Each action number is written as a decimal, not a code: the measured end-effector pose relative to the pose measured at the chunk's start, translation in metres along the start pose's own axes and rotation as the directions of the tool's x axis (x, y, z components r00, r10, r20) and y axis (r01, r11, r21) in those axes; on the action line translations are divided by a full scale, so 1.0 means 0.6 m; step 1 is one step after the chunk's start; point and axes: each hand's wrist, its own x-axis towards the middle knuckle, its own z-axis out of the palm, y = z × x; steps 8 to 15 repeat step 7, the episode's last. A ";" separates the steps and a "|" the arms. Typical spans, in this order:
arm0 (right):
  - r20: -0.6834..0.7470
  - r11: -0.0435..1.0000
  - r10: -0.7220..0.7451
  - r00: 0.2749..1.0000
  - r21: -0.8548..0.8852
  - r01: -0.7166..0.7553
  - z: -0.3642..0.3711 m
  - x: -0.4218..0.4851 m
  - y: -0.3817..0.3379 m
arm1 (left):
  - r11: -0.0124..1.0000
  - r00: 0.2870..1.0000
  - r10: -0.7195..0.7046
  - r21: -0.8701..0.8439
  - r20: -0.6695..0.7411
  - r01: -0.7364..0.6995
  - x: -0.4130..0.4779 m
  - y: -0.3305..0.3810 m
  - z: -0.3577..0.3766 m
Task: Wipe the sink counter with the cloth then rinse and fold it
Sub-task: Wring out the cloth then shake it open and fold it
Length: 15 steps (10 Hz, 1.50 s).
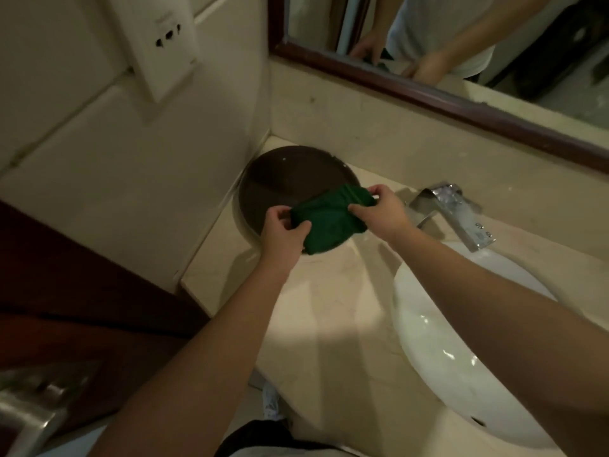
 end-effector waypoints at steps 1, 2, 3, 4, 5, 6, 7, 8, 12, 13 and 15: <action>-0.069 0.953 -0.052 0.996 -0.300 0.029 0.006 0.023 0.008 | 0.925 0.993 0.113 0.368 -0.035 -0.092 0.029 -0.006 0.012; -0.028 0.811 -0.315 0.949 -0.527 0.254 0.030 0.021 0.027 | 0.631 0.915 0.386 0.689 0.121 -0.357 0.031 -0.017 0.017; 0.164 0.661 -0.378 0.911 -0.641 0.390 0.057 0.020 0.055 | 0.310 0.838 0.285 0.782 0.466 -0.541 0.032 -0.032 0.030; 0.280 0.575 -0.309 0.909 -0.706 0.413 0.071 0.027 0.084 | 0.059 0.857 0.145 0.861 0.494 -0.506 0.032 -0.041 0.041; 0.308 0.595 -0.285 0.908 -0.685 0.420 0.066 0.031 0.090 | 0.029 0.880 0.123 0.885 0.459 -0.465 0.020 -0.048 0.050; 0.335 0.677 -0.273 0.902 -0.599 0.427 0.055 0.032 0.085 | 0.035 0.879 0.094 0.881 0.467 -0.471 0.024 -0.039 0.057; 0.258 0.822 -0.293 0.921 -0.423 0.381 0.009 -0.001 0.069 | 0.112 0.874 0.177 0.874 0.452 -0.474 0.010 -0.037 0.051; 0.258 0.822 -0.293 0.921 -0.423 0.381 0.009 -0.001 0.069 | 0.112 0.874 0.177 0.874 0.452 -0.474 0.010 -0.037 0.051; 0.258 0.822 -0.293 0.921 -0.423 0.381 0.009 -0.001 0.069 | 0.112 0.874 0.177 0.874 0.452 -0.474 0.010 -0.037 0.051; 0.258 0.822 -0.293 0.921 -0.423 0.381 0.009 -0.001 0.069 | 0.112 0.874 0.177 0.874 0.452 -0.474 0.010 -0.037 0.051; 0.258 0.822 -0.293 0.921 -0.423 0.381 0.009 -0.001 0.069 | 0.112 0.874 0.177 0.874 0.452 -0.474 0.010 -0.037 0.051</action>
